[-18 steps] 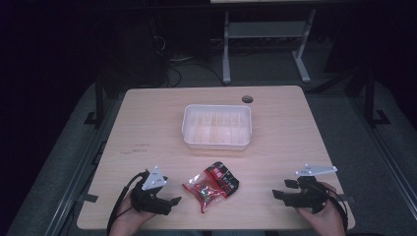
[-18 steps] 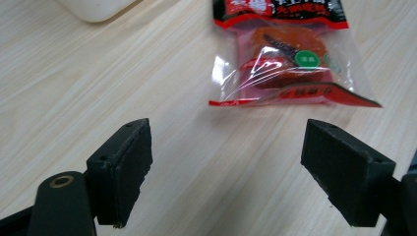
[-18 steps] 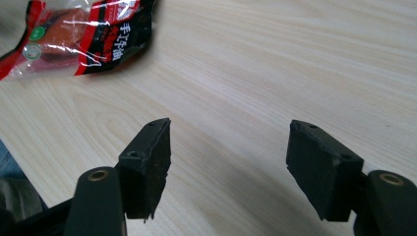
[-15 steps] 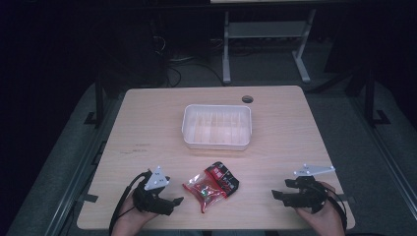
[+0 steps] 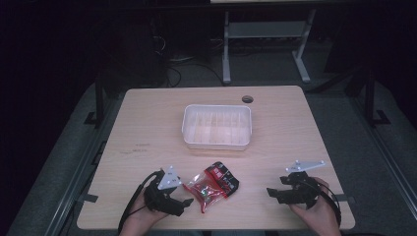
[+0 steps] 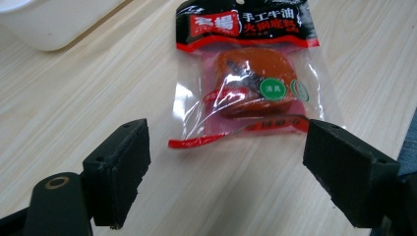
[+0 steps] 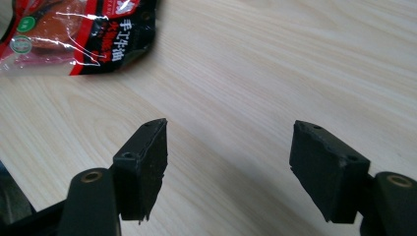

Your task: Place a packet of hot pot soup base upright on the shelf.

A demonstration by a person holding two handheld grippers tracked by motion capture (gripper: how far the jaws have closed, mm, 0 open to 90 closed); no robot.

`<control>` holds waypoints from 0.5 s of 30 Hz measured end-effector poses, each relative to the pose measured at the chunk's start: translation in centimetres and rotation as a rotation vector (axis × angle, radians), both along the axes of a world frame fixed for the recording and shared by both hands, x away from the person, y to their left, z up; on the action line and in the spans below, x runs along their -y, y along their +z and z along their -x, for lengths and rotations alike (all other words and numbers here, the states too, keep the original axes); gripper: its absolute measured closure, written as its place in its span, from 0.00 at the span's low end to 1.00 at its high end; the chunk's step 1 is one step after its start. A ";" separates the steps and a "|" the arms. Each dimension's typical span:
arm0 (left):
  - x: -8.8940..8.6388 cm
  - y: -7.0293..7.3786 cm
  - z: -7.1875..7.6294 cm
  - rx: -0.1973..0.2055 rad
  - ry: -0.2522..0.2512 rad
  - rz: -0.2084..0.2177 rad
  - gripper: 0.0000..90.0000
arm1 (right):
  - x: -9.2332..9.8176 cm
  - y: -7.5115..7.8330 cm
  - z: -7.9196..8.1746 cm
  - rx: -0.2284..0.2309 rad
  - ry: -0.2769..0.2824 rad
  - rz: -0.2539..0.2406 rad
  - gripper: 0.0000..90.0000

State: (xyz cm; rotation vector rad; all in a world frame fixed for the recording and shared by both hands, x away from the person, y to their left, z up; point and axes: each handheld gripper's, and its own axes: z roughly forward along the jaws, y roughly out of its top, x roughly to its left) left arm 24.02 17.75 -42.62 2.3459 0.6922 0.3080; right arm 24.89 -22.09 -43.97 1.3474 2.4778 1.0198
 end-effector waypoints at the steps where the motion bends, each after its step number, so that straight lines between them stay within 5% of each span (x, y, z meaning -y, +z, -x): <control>1: 0.0 0.0 0.0 0.000 0.000 0.000 0.19 | 0.0 0.0 0.0 0.000 0.000 0.000 0.33; 15: 3.2 0.4 -0.7 0.002 -0.056 -0.042 0.19 | -3.6 1.7 -2.1 0.017 0.081 0.015 0.33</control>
